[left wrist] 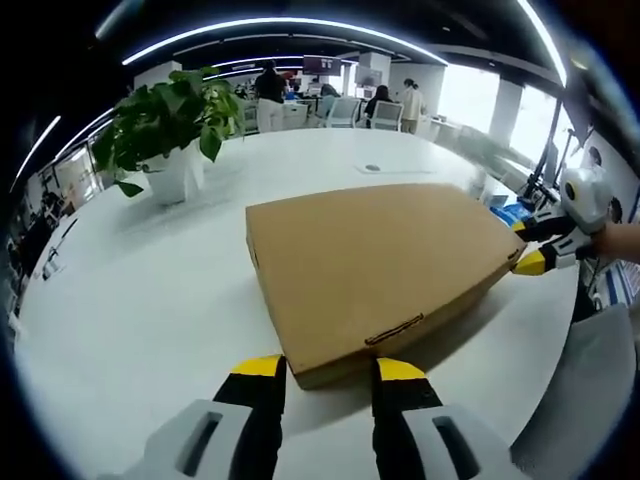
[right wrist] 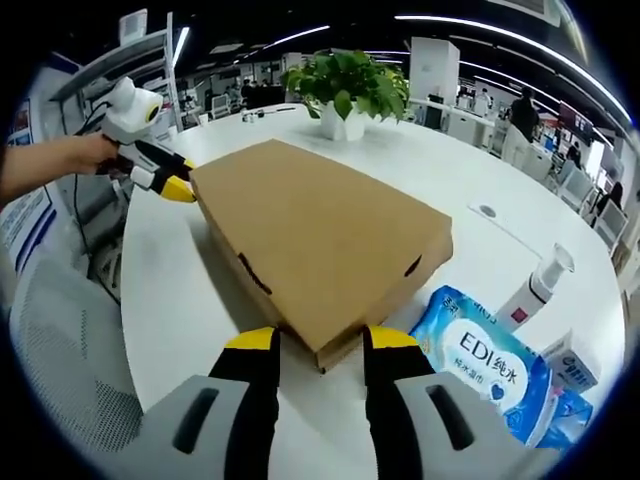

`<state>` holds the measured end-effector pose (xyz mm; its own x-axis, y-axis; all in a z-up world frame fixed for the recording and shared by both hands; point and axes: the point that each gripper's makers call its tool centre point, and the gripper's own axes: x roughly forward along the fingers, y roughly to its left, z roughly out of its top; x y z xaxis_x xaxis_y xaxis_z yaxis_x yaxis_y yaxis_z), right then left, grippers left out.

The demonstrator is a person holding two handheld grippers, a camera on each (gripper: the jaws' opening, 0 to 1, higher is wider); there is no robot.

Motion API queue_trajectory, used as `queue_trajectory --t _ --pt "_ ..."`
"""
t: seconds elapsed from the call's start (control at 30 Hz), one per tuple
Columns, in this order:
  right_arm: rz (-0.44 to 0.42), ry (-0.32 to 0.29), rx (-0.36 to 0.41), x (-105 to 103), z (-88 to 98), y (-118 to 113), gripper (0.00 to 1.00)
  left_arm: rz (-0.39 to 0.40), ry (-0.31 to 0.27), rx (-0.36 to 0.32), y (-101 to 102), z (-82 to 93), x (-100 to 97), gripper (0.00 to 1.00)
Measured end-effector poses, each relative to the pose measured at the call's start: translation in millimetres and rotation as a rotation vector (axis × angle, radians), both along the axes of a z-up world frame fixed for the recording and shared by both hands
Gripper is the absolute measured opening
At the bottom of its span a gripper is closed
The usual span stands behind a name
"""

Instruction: Operate the shoe box by opening the lid, removing the specified soft item, and placing it in the target area until the item is outside and the box remains undamaged.

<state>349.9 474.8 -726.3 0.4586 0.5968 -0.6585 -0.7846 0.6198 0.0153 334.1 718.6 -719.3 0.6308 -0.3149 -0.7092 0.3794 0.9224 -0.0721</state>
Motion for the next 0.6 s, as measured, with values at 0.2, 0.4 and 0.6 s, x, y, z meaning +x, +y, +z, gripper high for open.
queue_trajectory --t 0.2,0.4,0.6 --pt "0.009 -0.003 -0.008 9.8 -0.2 -1.5 0.30 0.001 0.000 -0.004 -1.5 0.5 9.3 0.34" --pt "0.013 -0.007 -0.022 18.6 -0.3 -5.2 0.30 0.001 -0.003 -0.010 -5.2 0.7 16.7 0.34" --pt "0.015 -0.008 -0.027 22.5 -0.2 -6.8 0.31 0.005 -0.002 -0.012 -6.7 0.6 19.8 0.34"
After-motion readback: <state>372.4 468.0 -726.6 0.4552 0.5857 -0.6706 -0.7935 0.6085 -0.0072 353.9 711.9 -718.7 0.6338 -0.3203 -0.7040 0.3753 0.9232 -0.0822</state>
